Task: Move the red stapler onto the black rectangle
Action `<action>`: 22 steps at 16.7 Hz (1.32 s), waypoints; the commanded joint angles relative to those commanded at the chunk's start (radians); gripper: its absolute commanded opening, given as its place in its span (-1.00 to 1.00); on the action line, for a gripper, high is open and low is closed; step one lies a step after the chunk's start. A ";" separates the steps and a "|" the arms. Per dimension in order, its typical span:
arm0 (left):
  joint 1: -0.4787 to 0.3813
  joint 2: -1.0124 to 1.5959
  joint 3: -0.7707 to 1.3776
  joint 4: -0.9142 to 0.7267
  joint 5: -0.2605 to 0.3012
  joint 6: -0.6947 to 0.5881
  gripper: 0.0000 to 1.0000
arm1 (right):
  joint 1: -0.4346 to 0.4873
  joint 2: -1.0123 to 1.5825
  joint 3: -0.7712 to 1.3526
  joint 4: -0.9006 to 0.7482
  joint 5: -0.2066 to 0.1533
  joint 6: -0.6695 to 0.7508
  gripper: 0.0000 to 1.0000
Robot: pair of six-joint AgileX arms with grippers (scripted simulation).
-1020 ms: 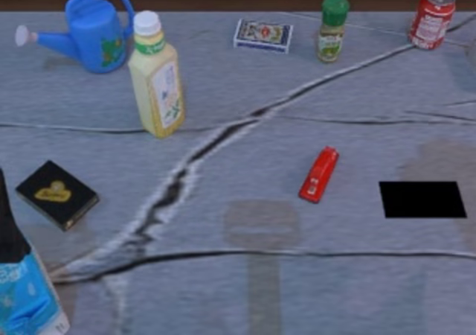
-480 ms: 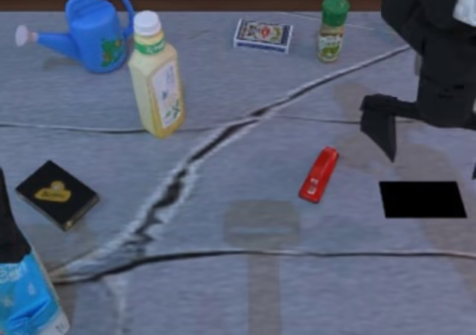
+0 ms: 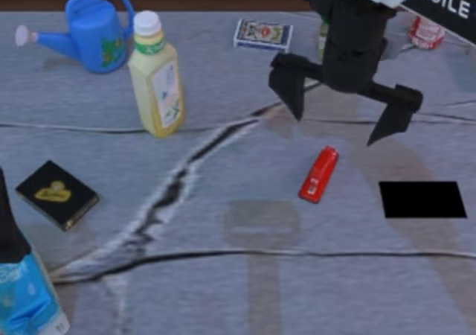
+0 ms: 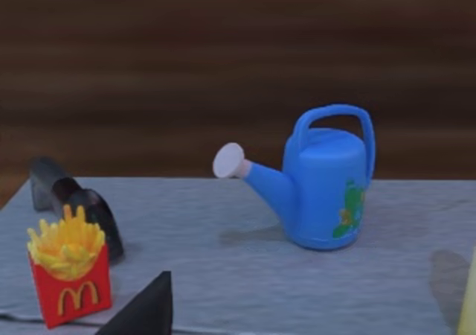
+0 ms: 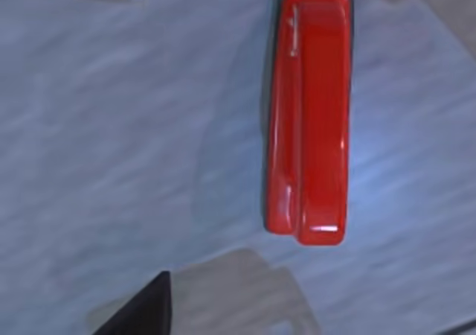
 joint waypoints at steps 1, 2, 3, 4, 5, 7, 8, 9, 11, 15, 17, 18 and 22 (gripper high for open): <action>0.000 0.000 0.000 0.000 0.000 0.000 1.00 | 0.005 0.006 0.013 0.001 -0.005 0.007 1.00; 0.000 0.000 0.000 0.000 0.000 0.000 1.00 | 0.007 0.008 0.017 0.002 -0.006 0.009 1.00; 0.000 0.000 0.000 0.000 0.000 0.000 1.00 | 0.007 0.008 0.017 0.002 -0.006 0.009 1.00; 0.000 0.000 0.000 0.000 0.000 0.000 1.00 | 0.007 0.008 0.017 0.002 -0.006 0.009 1.00; 0.000 0.000 0.000 0.000 0.000 0.000 1.00 | 0.007 0.008 0.017 0.002 -0.006 0.009 1.00; 0.000 0.000 0.000 0.000 0.000 0.000 1.00 | 0.002 0.005 0.012 0.006 -0.005 0.007 1.00; 0.000 0.000 0.000 0.000 0.000 0.000 1.00 | 0.003 0.007 -0.001 0.019 -0.006 0.007 1.00; 0.000 0.000 0.000 0.000 0.000 0.000 1.00 | 0.004 0.012 -0.022 0.042 -0.006 0.006 1.00; 0.000 0.000 0.000 0.000 0.000 0.000 1.00 | 0.005 0.026 -0.081 0.116 -0.006 0.007 1.00; 0.000 0.000 0.000 0.000 0.000 0.000 1.00 | 0.007 0.062 -0.216 0.296 -0.006 0.010 1.00; 0.000 0.000 0.000 0.000 0.000 0.000 1.00 | 0.009 0.075 -0.257 0.344 -0.006 0.012 1.00; 0.000 0.000 0.000 0.000 0.000 0.000 1.00 | 0.009 0.077 -0.264 0.351 -0.006 0.012 1.00; 0.000 0.000 0.000 0.000 0.000 0.000 1.00 | 0.009 0.077 -0.264 0.352 -0.006 0.012 0.85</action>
